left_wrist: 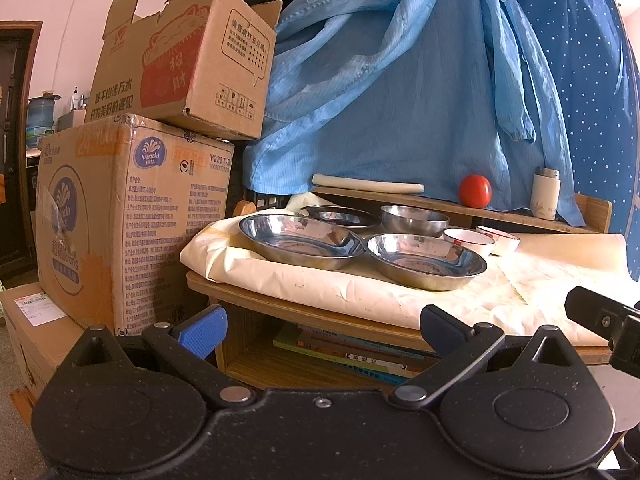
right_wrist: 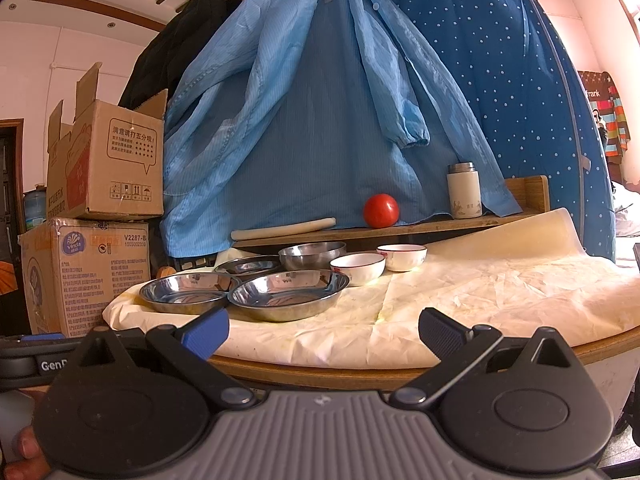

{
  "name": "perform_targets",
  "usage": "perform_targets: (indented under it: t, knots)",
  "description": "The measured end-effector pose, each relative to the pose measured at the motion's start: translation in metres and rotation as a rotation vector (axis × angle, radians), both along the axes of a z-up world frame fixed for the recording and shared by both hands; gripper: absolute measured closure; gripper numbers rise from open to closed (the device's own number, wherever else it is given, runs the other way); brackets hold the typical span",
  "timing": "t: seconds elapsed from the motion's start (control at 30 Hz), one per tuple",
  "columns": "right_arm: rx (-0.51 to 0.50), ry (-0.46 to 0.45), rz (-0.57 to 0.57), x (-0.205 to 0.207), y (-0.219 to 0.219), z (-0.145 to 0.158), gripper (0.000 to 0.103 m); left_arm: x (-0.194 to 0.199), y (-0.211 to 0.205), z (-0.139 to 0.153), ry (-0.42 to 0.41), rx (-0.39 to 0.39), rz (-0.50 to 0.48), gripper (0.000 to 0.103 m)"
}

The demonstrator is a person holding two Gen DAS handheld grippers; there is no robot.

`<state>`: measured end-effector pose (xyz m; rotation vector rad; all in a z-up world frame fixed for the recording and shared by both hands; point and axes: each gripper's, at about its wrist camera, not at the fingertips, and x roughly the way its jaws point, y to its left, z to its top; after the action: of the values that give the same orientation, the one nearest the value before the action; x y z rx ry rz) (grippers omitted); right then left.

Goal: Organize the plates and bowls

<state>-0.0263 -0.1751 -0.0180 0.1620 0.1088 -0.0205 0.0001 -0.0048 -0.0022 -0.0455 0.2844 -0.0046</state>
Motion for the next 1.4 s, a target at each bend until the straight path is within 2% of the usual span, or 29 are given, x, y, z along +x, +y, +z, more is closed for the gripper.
perform_targets:
  t: [0.6, 0.8, 0.87, 1.1, 1.27, 1.4]
  knots:
    - [-0.001, 0.002, 0.001, 0.000, -0.001, 0.001, 0.000, 0.002, 0.000, -0.002, 0.018, 0.000, -0.005, 0.001]
    - [-0.002, 0.002, 0.000, -0.002, -0.008, 0.010, 0.000, 0.006, 0.001, -0.002, 0.028, -0.014, -0.010, 0.001]
    - [-0.001, 0.007, 0.000, 0.003, -0.004, 0.001, 0.000, 0.009, 0.003, -0.001, 0.038, -0.025, -0.008, 0.001]
    - [0.004, 0.031, 0.004, 0.022, -0.006, 0.002, 0.000, 0.035, 0.014, 0.005, 0.079, -0.044, 0.029, 0.001]
    - [-0.026, 0.048, 0.062, 0.049, -0.010, 0.011, 0.000, 0.065, 0.029, 0.022, 0.072, -0.069, 0.085, 0.001]
    - [-0.039, 0.065, 0.113, 0.078, -0.012, 0.022, 0.000, 0.100, 0.036, 0.033, 0.094, -0.068, 0.076, 0.001]
